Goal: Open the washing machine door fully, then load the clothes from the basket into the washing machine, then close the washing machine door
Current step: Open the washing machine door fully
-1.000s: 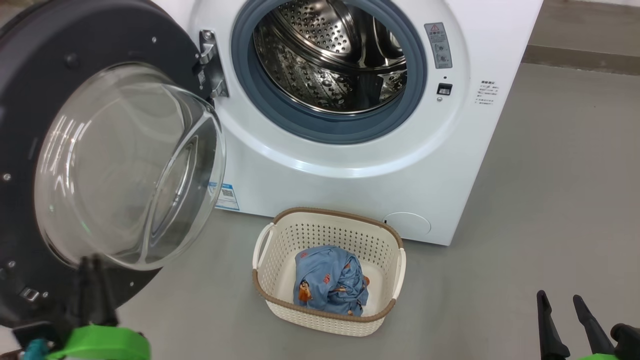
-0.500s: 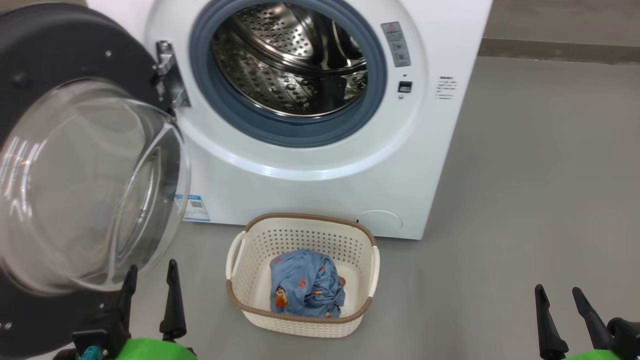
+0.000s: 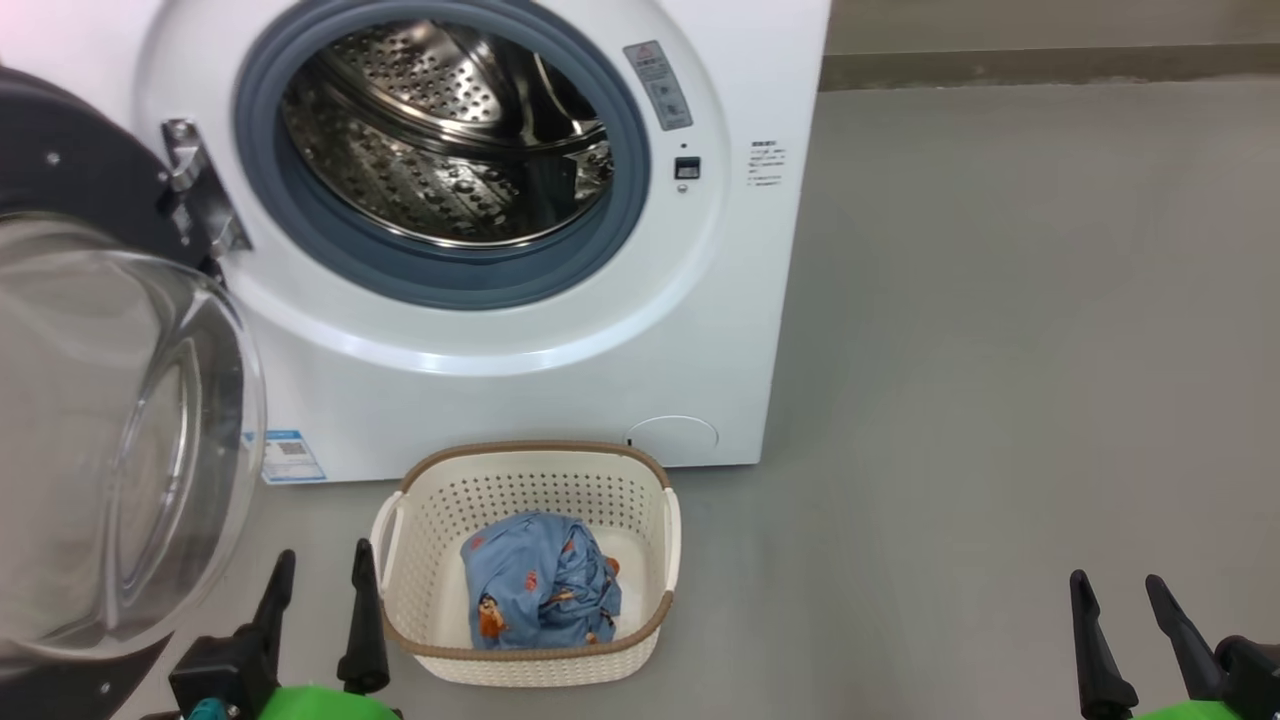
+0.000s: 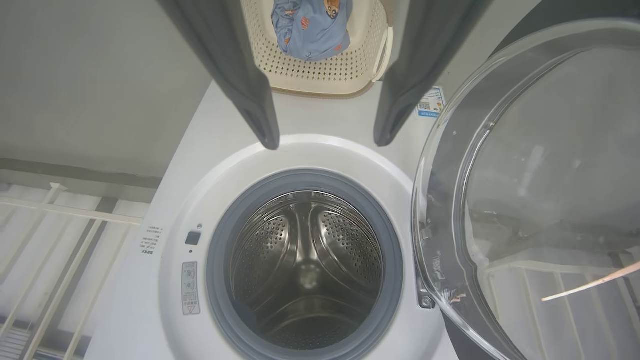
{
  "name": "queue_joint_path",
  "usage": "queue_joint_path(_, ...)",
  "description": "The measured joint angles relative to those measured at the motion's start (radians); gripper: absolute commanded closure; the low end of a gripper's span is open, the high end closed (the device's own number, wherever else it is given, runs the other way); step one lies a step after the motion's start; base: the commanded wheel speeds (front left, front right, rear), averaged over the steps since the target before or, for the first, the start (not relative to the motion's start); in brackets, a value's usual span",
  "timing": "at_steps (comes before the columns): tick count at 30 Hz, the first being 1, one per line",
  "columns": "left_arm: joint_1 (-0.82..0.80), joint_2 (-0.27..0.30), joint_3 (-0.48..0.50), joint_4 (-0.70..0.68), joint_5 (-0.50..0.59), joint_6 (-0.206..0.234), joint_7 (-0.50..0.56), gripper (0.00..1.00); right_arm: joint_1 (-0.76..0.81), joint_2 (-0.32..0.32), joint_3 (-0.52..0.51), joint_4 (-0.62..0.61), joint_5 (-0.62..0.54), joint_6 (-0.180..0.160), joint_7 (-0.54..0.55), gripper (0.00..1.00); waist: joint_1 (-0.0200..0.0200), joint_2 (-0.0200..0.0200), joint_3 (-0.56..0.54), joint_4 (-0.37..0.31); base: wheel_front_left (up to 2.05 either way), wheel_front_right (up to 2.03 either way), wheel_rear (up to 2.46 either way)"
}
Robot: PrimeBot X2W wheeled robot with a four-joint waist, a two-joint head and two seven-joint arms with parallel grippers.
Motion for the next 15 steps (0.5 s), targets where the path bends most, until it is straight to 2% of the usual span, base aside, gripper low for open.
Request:
queue_joint_path(7, -0.001, -0.007, -0.004, 0.024, 0.007, -0.002, -0.001, 0.00, 0.001, 0.000, 0.000, -0.006, 0.000, 0.000, 0.005, 0.00, 0.0000, 0.0000, -0.004, -0.032, 0.00, 0.00, 0.00)
queue_joint_path(15, -0.001, -0.011, -0.005, 0.046, 0.007, -0.013, -0.009, 0.00, 0.001, 0.000, 0.000, -0.010, -0.001, 0.000, 0.012, 0.00, 0.0001, 0.0000, -0.009, -0.031, 0.00, 0.00, 0.00)
